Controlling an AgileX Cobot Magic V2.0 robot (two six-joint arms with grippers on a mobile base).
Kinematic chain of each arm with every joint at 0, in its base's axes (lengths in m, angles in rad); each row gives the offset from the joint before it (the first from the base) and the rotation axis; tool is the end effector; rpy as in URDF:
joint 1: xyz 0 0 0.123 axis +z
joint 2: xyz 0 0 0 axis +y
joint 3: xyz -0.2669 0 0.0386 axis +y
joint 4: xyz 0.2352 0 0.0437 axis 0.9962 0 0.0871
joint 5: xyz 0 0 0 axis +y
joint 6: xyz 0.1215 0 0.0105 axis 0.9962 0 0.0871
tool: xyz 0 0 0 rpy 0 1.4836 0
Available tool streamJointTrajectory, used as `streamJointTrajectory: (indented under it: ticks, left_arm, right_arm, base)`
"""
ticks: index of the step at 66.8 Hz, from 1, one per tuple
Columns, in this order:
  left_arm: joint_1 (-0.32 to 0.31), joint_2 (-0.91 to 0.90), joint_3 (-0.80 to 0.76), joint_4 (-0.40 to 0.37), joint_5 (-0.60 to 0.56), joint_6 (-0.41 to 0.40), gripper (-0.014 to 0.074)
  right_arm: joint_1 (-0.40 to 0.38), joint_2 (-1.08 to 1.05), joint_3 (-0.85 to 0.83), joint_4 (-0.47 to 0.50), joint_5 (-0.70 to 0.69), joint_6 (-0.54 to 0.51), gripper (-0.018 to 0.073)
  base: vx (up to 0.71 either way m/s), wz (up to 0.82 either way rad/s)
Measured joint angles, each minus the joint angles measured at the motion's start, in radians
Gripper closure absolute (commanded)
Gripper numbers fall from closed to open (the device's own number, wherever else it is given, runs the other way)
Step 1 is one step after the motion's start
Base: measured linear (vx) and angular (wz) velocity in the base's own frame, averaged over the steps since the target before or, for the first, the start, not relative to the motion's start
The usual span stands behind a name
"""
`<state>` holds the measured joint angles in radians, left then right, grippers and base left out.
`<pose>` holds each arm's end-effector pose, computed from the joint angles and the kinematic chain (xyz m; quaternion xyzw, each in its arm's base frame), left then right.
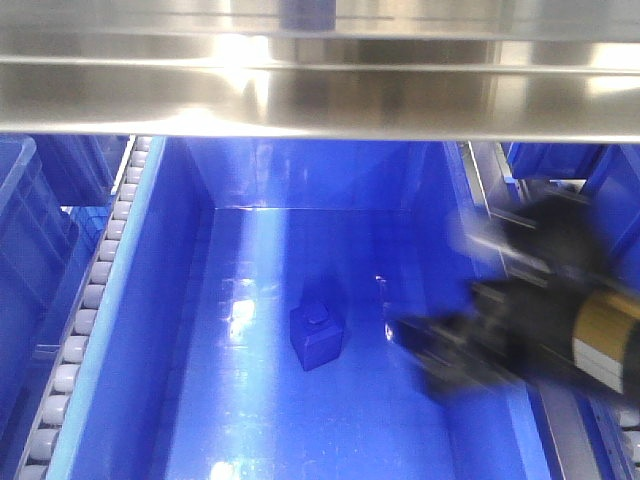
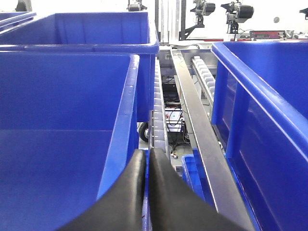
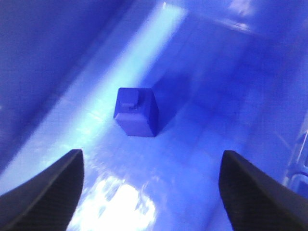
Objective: Pour parts from conveyor to right shelf
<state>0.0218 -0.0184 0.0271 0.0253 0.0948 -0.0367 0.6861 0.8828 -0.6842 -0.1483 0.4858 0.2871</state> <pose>0.0899 0.0023 0.1962 -0.0127 0.7127 0.0045 0.7013 0.1604 0.1204 0.2821 -0.2156 0.8557 0.1640 0.4410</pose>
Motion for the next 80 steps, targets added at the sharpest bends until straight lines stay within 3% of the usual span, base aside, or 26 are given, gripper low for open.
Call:
streamJointTrajectory:
  ticks: [10, 17, 38, 54, 62, 68, 76, 80]
  left_arm:
    - [0.000, 0.000, 0.000, 0.000, 0.000, 0.000, 0.0603]
    - [0.000, 0.000, 0.000, 0.000, 0.000, 0.000, 0.0603]
    - [0.000, 0.000, 0.000, 0.000, 0.000, 0.000, 0.0603]
    - [0.000, 0.000, 0.000, 0.000, 0.000, 0.000, 0.0603]
    - [0.000, 0.000, 0.000, 0.000, 0.000, 0.000, 0.0603]
    - [0.000, 0.000, 0.000, 0.000, 0.000, 0.000, 0.0603]
    - [0.000, 0.000, 0.000, 0.000, 0.000, 0.000, 0.0603]
    - [0.000, 0.000, 0.000, 0.000, 0.000, 0.000, 0.0603]
  right_arm:
    - [0.000, -0.185, 0.071, -0.045, -0.003, 0.027, -0.0001]
    - [0.000, -0.257, 0.086, -0.127, 0.027, 0.095, -0.0001]
    - [0.000, -0.356, 0.091, -0.561, 0.216, 0.504, -0.0001]
    - [0.000, -0.359, 0.091, -0.584, 0.228, 0.529, 0.0011]
    - [0.000, -0.359, 0.091, -0.579, 0.227, 0.516, 0.0115]
    - [0.000, -0.359, 0.091, -0.579, 0.209, 0.494, 0.0278]
    - [0.000, -0.359, 0.091, -0.579, 0.163, 0.478, 0.0577]
    - [0.000, -0.359, 0.091, -0.579, 0.131, 0.476, 0.0573]
  base:
    - [0.00, 0.00]
    - [0.00, 0.00]
    - [0.00, 0.00]
    - [0.00, 0.00]
    - [0.00, 0.00]
    - [0.00, 0.00]
    - [0.00, 0.00]
    - [0.00, 0.00]
